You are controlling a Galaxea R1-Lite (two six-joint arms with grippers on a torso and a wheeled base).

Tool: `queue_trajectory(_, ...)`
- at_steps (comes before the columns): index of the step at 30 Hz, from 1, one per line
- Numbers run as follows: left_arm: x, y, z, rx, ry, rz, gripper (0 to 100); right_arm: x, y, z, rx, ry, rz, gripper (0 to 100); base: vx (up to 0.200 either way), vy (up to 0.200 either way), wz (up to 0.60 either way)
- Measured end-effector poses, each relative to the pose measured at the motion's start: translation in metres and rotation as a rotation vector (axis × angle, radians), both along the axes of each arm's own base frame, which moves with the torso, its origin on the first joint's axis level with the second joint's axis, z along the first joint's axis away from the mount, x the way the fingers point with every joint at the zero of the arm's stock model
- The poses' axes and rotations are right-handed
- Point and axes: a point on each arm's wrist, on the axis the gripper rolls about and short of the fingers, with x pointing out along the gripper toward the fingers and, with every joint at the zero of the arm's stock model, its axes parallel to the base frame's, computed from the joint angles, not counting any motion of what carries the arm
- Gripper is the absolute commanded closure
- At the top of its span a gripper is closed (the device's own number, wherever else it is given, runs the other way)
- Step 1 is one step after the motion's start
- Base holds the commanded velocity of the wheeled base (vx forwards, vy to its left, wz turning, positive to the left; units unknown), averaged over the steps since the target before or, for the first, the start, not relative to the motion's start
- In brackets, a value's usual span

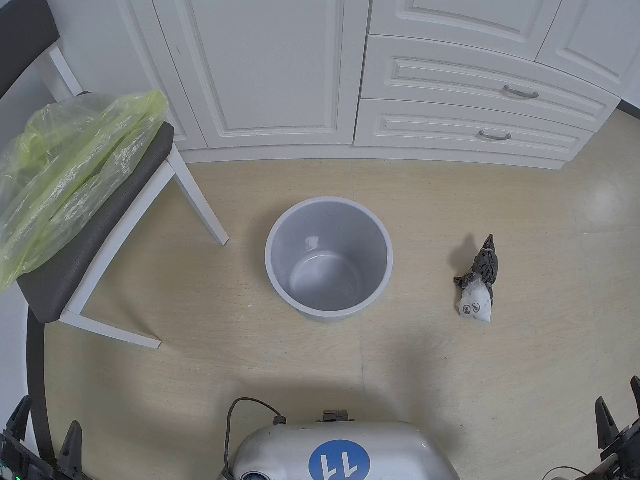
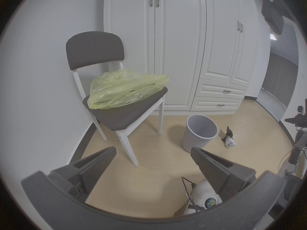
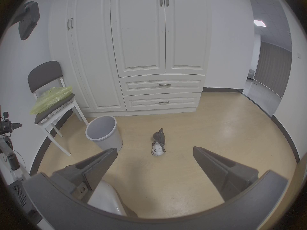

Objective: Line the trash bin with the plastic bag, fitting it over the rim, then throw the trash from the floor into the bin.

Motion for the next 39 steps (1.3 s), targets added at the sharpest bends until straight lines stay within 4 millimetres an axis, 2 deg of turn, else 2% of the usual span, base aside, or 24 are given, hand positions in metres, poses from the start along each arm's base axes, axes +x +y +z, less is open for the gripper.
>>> queue_trajectory(12,0.0,0.0,0.0,0.018,-0.002,-0.006,0,0.0,0.0,0.0,-0.004,0.0,0.004,0,0.0,0.0,0.0)
queue_trajectory(19,0.0,-0.001,0.001,0.065,-0.014,-0.041,0,0.0,0.001,0.0,-0.073,0.003,0.035,0,0.0,0.0,0.0)
queue_trajectory(25,-0.001,-0.001,0.009,-0.093,-0.067,-0.041,0,0.0,0.001,0.0,-0.021,0.0,0.029,0,0.0,0.0,0.0)
queue_trajectory(30,-0.01,0.0,0.038,-0.166,-0.139,-0.058,0,-0.002,0.002,0.01,-0.024,-0.069,0.066,0,0.0,0.0,0.0)
queue_trajectory(34,-0.017,0.001,0.078,-0.144,-0.176,-0.044,0,-0.007,0.003,0.037,-0.016,-0.153,0.126,0,0.0,0.0,0.0)
queue_trajectory(39,-0.004,0.003,0.127,-0.111,-0.143,0.023,0,-0.006,0.004,0.072,-0.003,-0.167,0.145,0,0.0,0.0,0.0)
